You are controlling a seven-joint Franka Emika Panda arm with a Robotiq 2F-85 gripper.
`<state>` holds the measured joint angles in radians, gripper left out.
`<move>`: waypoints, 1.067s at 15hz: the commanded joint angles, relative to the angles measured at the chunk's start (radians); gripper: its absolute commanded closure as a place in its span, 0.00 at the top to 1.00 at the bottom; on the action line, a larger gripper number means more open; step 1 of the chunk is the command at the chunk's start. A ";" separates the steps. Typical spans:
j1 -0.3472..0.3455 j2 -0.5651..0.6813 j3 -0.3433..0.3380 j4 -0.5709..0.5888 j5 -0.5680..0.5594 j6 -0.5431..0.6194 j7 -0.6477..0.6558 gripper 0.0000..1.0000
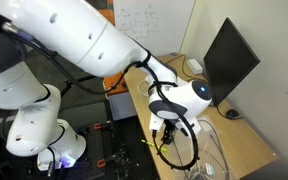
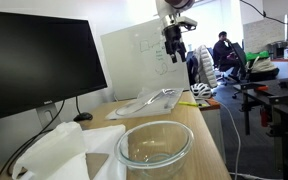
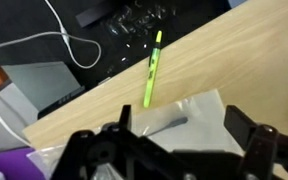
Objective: Put the pen in the glass bowl
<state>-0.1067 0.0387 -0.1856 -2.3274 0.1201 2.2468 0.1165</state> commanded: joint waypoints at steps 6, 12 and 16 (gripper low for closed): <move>-0.015 0.241 -0.008 -0.004 -0.093 0.139 0.107 1.00; 0.006 0.385 0.012 0.036 -0.071 0.211 0.133 1.00; 0.003 0.465 0.043 0.093 -0.007 0.179 0.148 1.00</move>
<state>-0.0991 0.4602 -0.1600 -2.2776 0.0673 2.4564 0.2419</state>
